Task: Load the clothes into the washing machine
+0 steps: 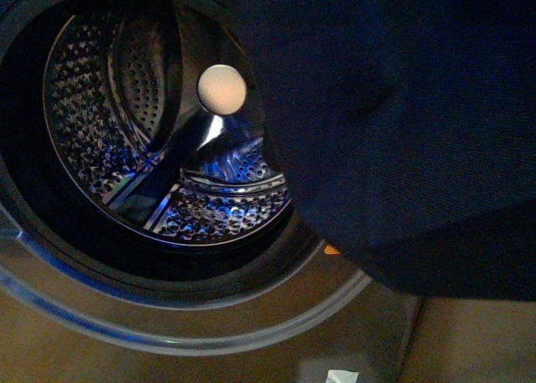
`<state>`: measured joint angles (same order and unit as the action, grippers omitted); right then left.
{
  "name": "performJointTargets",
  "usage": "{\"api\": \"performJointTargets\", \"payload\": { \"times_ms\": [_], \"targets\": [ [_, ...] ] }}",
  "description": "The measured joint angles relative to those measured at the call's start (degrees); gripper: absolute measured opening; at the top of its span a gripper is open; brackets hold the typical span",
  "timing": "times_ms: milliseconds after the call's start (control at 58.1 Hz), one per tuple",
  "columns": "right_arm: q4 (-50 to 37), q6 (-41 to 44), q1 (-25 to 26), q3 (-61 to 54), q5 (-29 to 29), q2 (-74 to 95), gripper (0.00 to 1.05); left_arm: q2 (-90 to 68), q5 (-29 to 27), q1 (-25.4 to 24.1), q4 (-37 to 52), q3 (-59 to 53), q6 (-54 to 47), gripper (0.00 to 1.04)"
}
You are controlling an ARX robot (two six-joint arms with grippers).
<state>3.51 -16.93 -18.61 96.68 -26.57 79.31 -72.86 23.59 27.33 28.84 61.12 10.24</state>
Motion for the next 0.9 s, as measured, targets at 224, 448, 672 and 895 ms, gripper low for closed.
{"api": "performJointTargets", "payload": {
  "times_ms": [224, 448, 672, 895],
  "targets": [
    [0.0, 0.0, 0.1, 0.0, 0.2, 0.0, 0.06, -2.9, -14.7, 4.9, 0.2, 1.9, -4.7, 0.98],
    [0.0, 0.0, 0.1, 0.0, 0.2, 0.0, 0.06, -3.9, -17.1, 8.9, -0.6, 4.6, -7.4, 0.98],
    [0.0, 0.0, 0.2, 0.0, 0.6, 0.0, 0.06, -8.4, -26.3, 10.3, -5.0, 10.3, -12.9, 0.98],
    [0.0, 0.0, 0.2, 0.0, 0.6, 0.0, 0.08, -10.4, -34.4, 9.9, -2.7, 11.2, -15.7, 0.80]
  ]
}}
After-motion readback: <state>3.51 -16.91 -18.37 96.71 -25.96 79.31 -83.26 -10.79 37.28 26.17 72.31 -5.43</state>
